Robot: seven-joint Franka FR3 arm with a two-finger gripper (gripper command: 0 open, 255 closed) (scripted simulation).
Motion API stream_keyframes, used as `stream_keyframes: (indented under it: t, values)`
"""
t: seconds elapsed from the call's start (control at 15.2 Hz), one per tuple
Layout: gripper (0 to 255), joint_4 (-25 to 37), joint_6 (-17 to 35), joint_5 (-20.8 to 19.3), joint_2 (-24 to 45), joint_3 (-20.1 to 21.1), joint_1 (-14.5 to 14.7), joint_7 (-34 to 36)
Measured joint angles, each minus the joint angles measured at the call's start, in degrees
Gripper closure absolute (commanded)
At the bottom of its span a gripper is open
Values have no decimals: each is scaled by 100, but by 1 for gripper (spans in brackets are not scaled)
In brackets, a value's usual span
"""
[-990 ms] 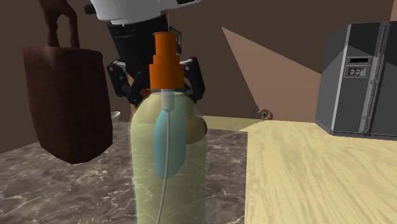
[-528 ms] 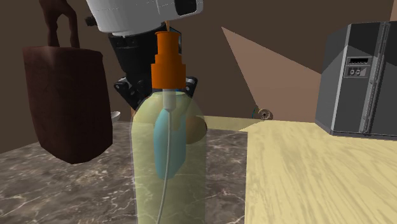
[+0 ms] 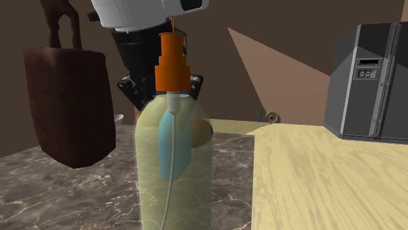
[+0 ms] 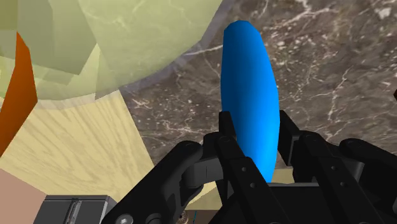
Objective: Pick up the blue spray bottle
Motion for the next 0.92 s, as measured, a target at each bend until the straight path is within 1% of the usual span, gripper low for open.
stream_keyframes:
  t: [0.59,0.73,0.86,0.92]
  values:
    - [255,925,-749,-244,253,-8,325,-202]
    - [255,1166,-929,-331,337,-18,428,-253]
    - [255,1523,-1184,-487,500,-38,629,-287]
    - [255,1580,-1229,-510,519,-42,659,-296]
